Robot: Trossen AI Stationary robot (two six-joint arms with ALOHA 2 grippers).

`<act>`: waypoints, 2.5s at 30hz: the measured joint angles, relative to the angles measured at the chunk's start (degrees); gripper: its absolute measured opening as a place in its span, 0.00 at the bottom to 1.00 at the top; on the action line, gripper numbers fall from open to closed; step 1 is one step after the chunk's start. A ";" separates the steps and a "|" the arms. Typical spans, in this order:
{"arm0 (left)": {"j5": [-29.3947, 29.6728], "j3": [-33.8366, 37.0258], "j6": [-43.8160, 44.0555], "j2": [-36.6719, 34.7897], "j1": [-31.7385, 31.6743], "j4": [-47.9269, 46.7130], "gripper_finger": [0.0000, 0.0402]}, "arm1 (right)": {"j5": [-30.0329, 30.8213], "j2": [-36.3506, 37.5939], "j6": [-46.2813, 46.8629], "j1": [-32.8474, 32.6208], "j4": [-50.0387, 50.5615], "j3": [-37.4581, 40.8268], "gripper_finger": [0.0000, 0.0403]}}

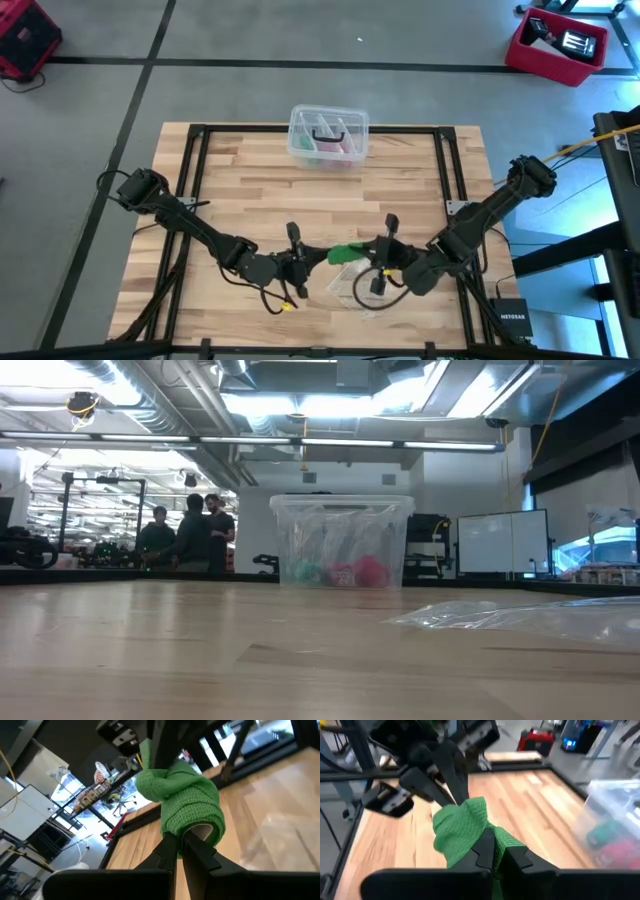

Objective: Roll bandage
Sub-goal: Roll the green bandage

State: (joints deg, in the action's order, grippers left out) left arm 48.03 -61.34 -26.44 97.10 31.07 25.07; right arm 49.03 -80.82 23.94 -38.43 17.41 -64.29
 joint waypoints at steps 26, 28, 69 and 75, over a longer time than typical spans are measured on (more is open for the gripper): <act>-0.31 0.00 26.07 18.20 -1.42 -6.57 0.03 | -18.43 -17.79 9.27 11.29 -4.34 8.41 0.04; -0.46 0.00 28.20 19.69 -1.42 -6.62 0.03 | -19.41 -19.68 9.27 11.60 -5.63 8.44 0.04; -14.89 -0.11 56.03 17.75 -8.43 -10.45 0.23 | -20.01 -24.92 9.23 11.47 -10.95 8.44 0.04; -15.04 -0.19 58.60 19.47 -8.14 -8.29 0.22 | -19.03 -23.43 7.71 10.55 -10.31 8.58 0.04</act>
State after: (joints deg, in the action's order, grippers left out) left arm 32.99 -61.53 32.17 116.57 22.93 16.78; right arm 30.00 -104.25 31.65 -27.88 7.10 -55.71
